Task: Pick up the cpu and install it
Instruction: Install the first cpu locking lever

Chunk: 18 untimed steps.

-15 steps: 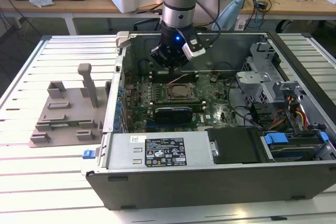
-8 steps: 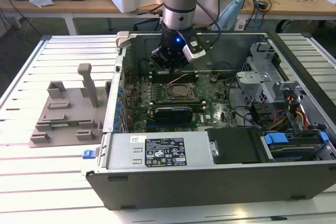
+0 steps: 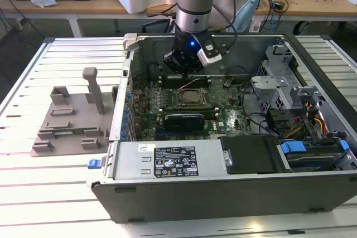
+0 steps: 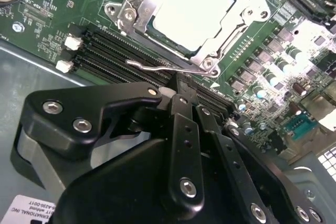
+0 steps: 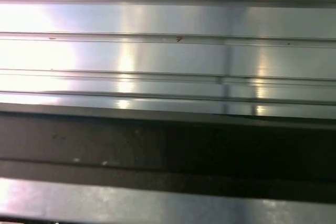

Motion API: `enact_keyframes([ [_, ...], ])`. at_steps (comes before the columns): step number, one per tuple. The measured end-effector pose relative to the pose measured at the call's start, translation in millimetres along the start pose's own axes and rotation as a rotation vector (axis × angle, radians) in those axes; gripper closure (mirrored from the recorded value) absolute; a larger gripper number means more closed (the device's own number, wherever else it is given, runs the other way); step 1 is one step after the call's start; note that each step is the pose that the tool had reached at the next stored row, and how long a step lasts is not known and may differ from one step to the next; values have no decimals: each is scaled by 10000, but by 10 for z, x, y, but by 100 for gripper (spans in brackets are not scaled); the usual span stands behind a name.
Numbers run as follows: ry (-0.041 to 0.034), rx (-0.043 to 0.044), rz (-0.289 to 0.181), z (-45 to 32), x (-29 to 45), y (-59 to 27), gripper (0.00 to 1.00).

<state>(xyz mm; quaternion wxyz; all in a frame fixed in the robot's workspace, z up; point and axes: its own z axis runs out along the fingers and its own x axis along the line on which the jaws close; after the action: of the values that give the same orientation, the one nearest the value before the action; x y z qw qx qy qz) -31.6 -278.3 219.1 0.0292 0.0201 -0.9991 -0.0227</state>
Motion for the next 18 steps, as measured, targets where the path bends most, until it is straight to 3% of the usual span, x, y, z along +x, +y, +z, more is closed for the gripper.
enact_keyframes([
  [4, 2, 1, 0, 10, -27, -6, 89],
  [12, 38, -1, 1, 70, -190, -15, 89],
  [18, 55, -1, 1, 107, -267, -20, 89],
])
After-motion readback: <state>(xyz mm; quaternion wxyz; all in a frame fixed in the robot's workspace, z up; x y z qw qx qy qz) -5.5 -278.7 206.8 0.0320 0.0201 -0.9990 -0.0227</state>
